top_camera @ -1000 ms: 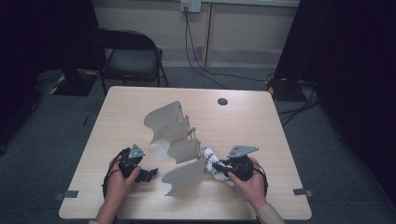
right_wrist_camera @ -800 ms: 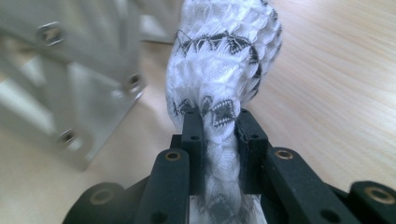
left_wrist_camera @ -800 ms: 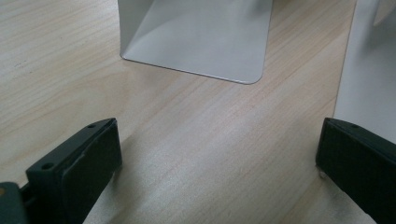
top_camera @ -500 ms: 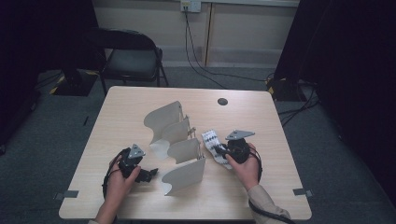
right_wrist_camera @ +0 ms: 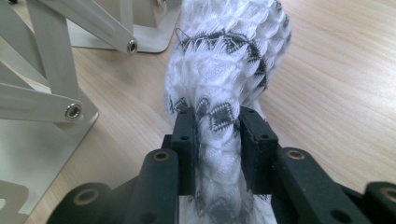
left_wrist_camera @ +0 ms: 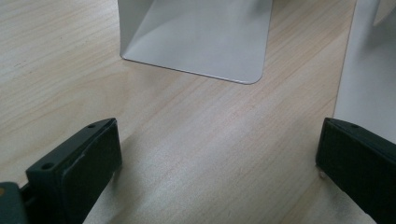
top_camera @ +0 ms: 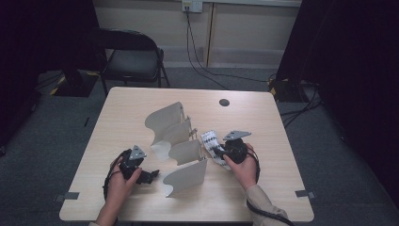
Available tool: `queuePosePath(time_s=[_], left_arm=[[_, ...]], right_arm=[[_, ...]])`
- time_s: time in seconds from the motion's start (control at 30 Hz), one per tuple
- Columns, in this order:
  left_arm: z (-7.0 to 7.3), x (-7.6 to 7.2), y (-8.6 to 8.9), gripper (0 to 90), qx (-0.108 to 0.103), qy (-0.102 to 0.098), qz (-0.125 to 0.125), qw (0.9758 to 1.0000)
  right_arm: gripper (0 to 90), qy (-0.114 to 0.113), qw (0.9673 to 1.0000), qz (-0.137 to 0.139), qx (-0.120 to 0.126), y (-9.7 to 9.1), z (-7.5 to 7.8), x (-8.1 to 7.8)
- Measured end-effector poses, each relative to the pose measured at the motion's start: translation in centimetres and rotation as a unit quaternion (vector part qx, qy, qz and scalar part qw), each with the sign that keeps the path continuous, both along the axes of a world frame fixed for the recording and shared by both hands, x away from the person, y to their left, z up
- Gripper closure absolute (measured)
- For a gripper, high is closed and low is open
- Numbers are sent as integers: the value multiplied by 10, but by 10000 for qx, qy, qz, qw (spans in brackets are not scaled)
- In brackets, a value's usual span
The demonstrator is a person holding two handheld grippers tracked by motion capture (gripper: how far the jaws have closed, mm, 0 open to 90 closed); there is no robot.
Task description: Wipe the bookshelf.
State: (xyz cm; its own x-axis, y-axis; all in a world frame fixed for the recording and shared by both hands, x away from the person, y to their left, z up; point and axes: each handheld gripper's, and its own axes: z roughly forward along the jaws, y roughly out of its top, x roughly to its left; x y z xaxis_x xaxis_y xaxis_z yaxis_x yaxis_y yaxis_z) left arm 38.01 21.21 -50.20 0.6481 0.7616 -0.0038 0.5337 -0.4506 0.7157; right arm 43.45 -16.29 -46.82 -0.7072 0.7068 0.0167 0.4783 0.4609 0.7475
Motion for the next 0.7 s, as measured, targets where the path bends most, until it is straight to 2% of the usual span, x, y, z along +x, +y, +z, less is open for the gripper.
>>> queuePosePath(time_s=[0.3,0.5,0.7], left_arm=[[0,0,0,0,0,1,0,10000],[0,0,0,0,1,0,-1,10000],[0,0,0,0,0,2,-1,10000]], right_arm=[[558,-69,9998,-163,-117,-5,-1,0],[433,8,9997,-252,-16,-9,0,-1],[360,44,9996,-283,81,-11,-1,-3]])
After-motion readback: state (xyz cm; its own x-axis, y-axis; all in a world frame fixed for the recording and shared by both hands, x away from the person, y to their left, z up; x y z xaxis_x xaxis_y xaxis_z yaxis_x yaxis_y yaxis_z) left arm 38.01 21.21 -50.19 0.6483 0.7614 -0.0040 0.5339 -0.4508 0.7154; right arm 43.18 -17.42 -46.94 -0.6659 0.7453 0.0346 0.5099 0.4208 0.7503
